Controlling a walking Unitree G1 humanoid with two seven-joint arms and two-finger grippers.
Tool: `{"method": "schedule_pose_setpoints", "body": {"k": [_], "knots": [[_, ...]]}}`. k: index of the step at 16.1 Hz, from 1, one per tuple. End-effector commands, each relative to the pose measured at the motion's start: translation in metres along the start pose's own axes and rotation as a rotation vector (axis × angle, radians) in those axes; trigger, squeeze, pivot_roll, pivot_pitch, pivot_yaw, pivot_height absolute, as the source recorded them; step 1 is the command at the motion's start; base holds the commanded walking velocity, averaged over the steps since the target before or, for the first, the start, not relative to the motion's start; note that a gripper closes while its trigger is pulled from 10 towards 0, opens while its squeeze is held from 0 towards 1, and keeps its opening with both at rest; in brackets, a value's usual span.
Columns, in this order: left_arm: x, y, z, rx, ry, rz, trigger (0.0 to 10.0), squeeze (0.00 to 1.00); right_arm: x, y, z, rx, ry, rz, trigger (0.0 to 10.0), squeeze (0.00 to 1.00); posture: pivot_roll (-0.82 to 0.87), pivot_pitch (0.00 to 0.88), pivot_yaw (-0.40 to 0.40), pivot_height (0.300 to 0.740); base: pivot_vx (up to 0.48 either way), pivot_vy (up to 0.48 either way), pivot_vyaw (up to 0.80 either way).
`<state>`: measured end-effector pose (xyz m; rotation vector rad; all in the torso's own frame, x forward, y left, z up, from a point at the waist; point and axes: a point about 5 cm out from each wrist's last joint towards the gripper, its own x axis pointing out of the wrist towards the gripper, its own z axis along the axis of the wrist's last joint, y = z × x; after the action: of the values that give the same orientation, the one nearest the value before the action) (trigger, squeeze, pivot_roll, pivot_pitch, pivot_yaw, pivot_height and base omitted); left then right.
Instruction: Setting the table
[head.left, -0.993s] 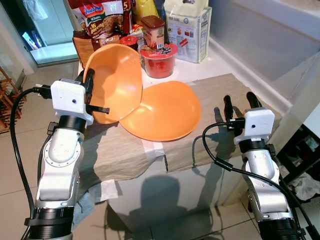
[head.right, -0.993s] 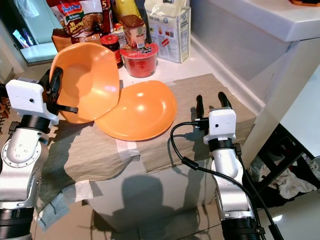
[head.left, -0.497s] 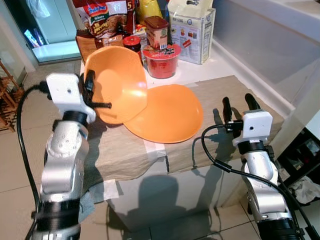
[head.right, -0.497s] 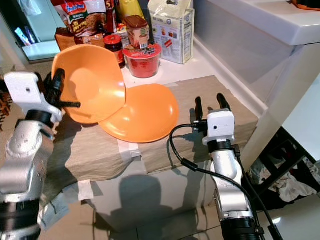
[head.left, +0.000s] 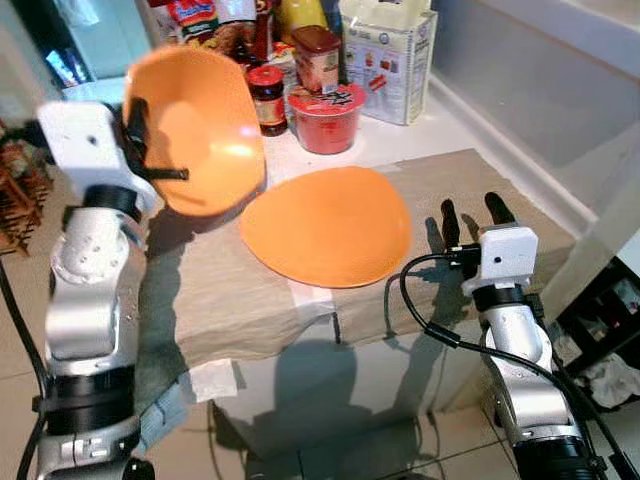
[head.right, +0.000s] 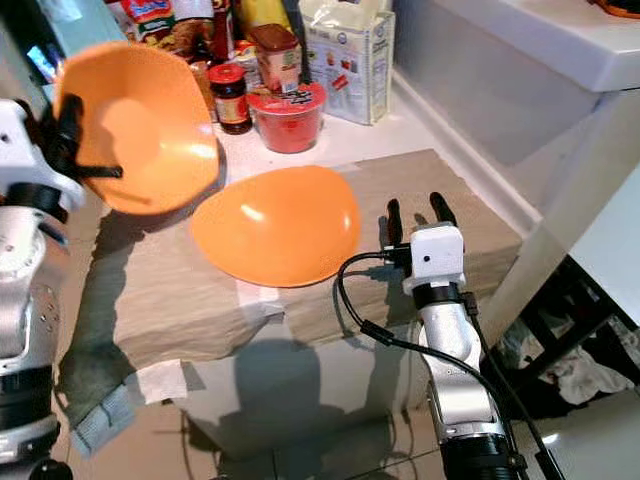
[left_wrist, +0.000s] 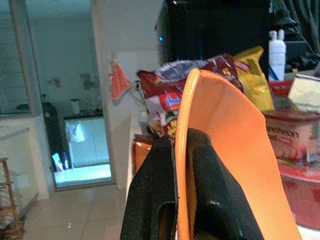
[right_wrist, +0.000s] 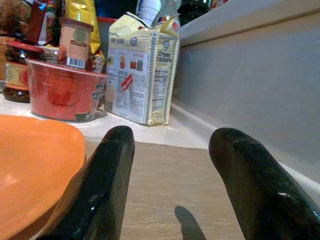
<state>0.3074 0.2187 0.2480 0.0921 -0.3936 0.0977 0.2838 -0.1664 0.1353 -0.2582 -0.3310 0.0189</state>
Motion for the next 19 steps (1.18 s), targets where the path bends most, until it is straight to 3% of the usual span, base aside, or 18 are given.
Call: {"method": "schedule_pose_setpoints", "body": {"k": [1, 11, 19], "knots": [[0.005, 0.004, 0.0081, 0.002, -0.026, 0.015, 0.0, 0.0, 0.0011, 0.0009, 0.0014, -0.005, -0.012, 0.017, 10.0, 0.0, -0.09, 0.0, 0.056, 0.74, 0.0, 0.0, 0.0], [0.0029, -0.0018, -0.0005, -0.062, 0.018, 0.004, 0.0, 0.0, 0.0008, 0.0008, -0.0003, 0.002, 0.001, 0.017, 10.0, 0.0, -0.09, 0.0, 0.054, 0.74, 0.0, 0.0, 0.0], [0.0036, -0.0043, 0.0011, -0.06, 0.011, -0.003, 0.0, 0.0, -0.0008, -0.0014, -0.0021, -0.001, 0.012, 0.017, 10.0, 0.0, -0.1, 0.0, 0.053, 0.74, -0.275, 0.0, 0.0]]}}
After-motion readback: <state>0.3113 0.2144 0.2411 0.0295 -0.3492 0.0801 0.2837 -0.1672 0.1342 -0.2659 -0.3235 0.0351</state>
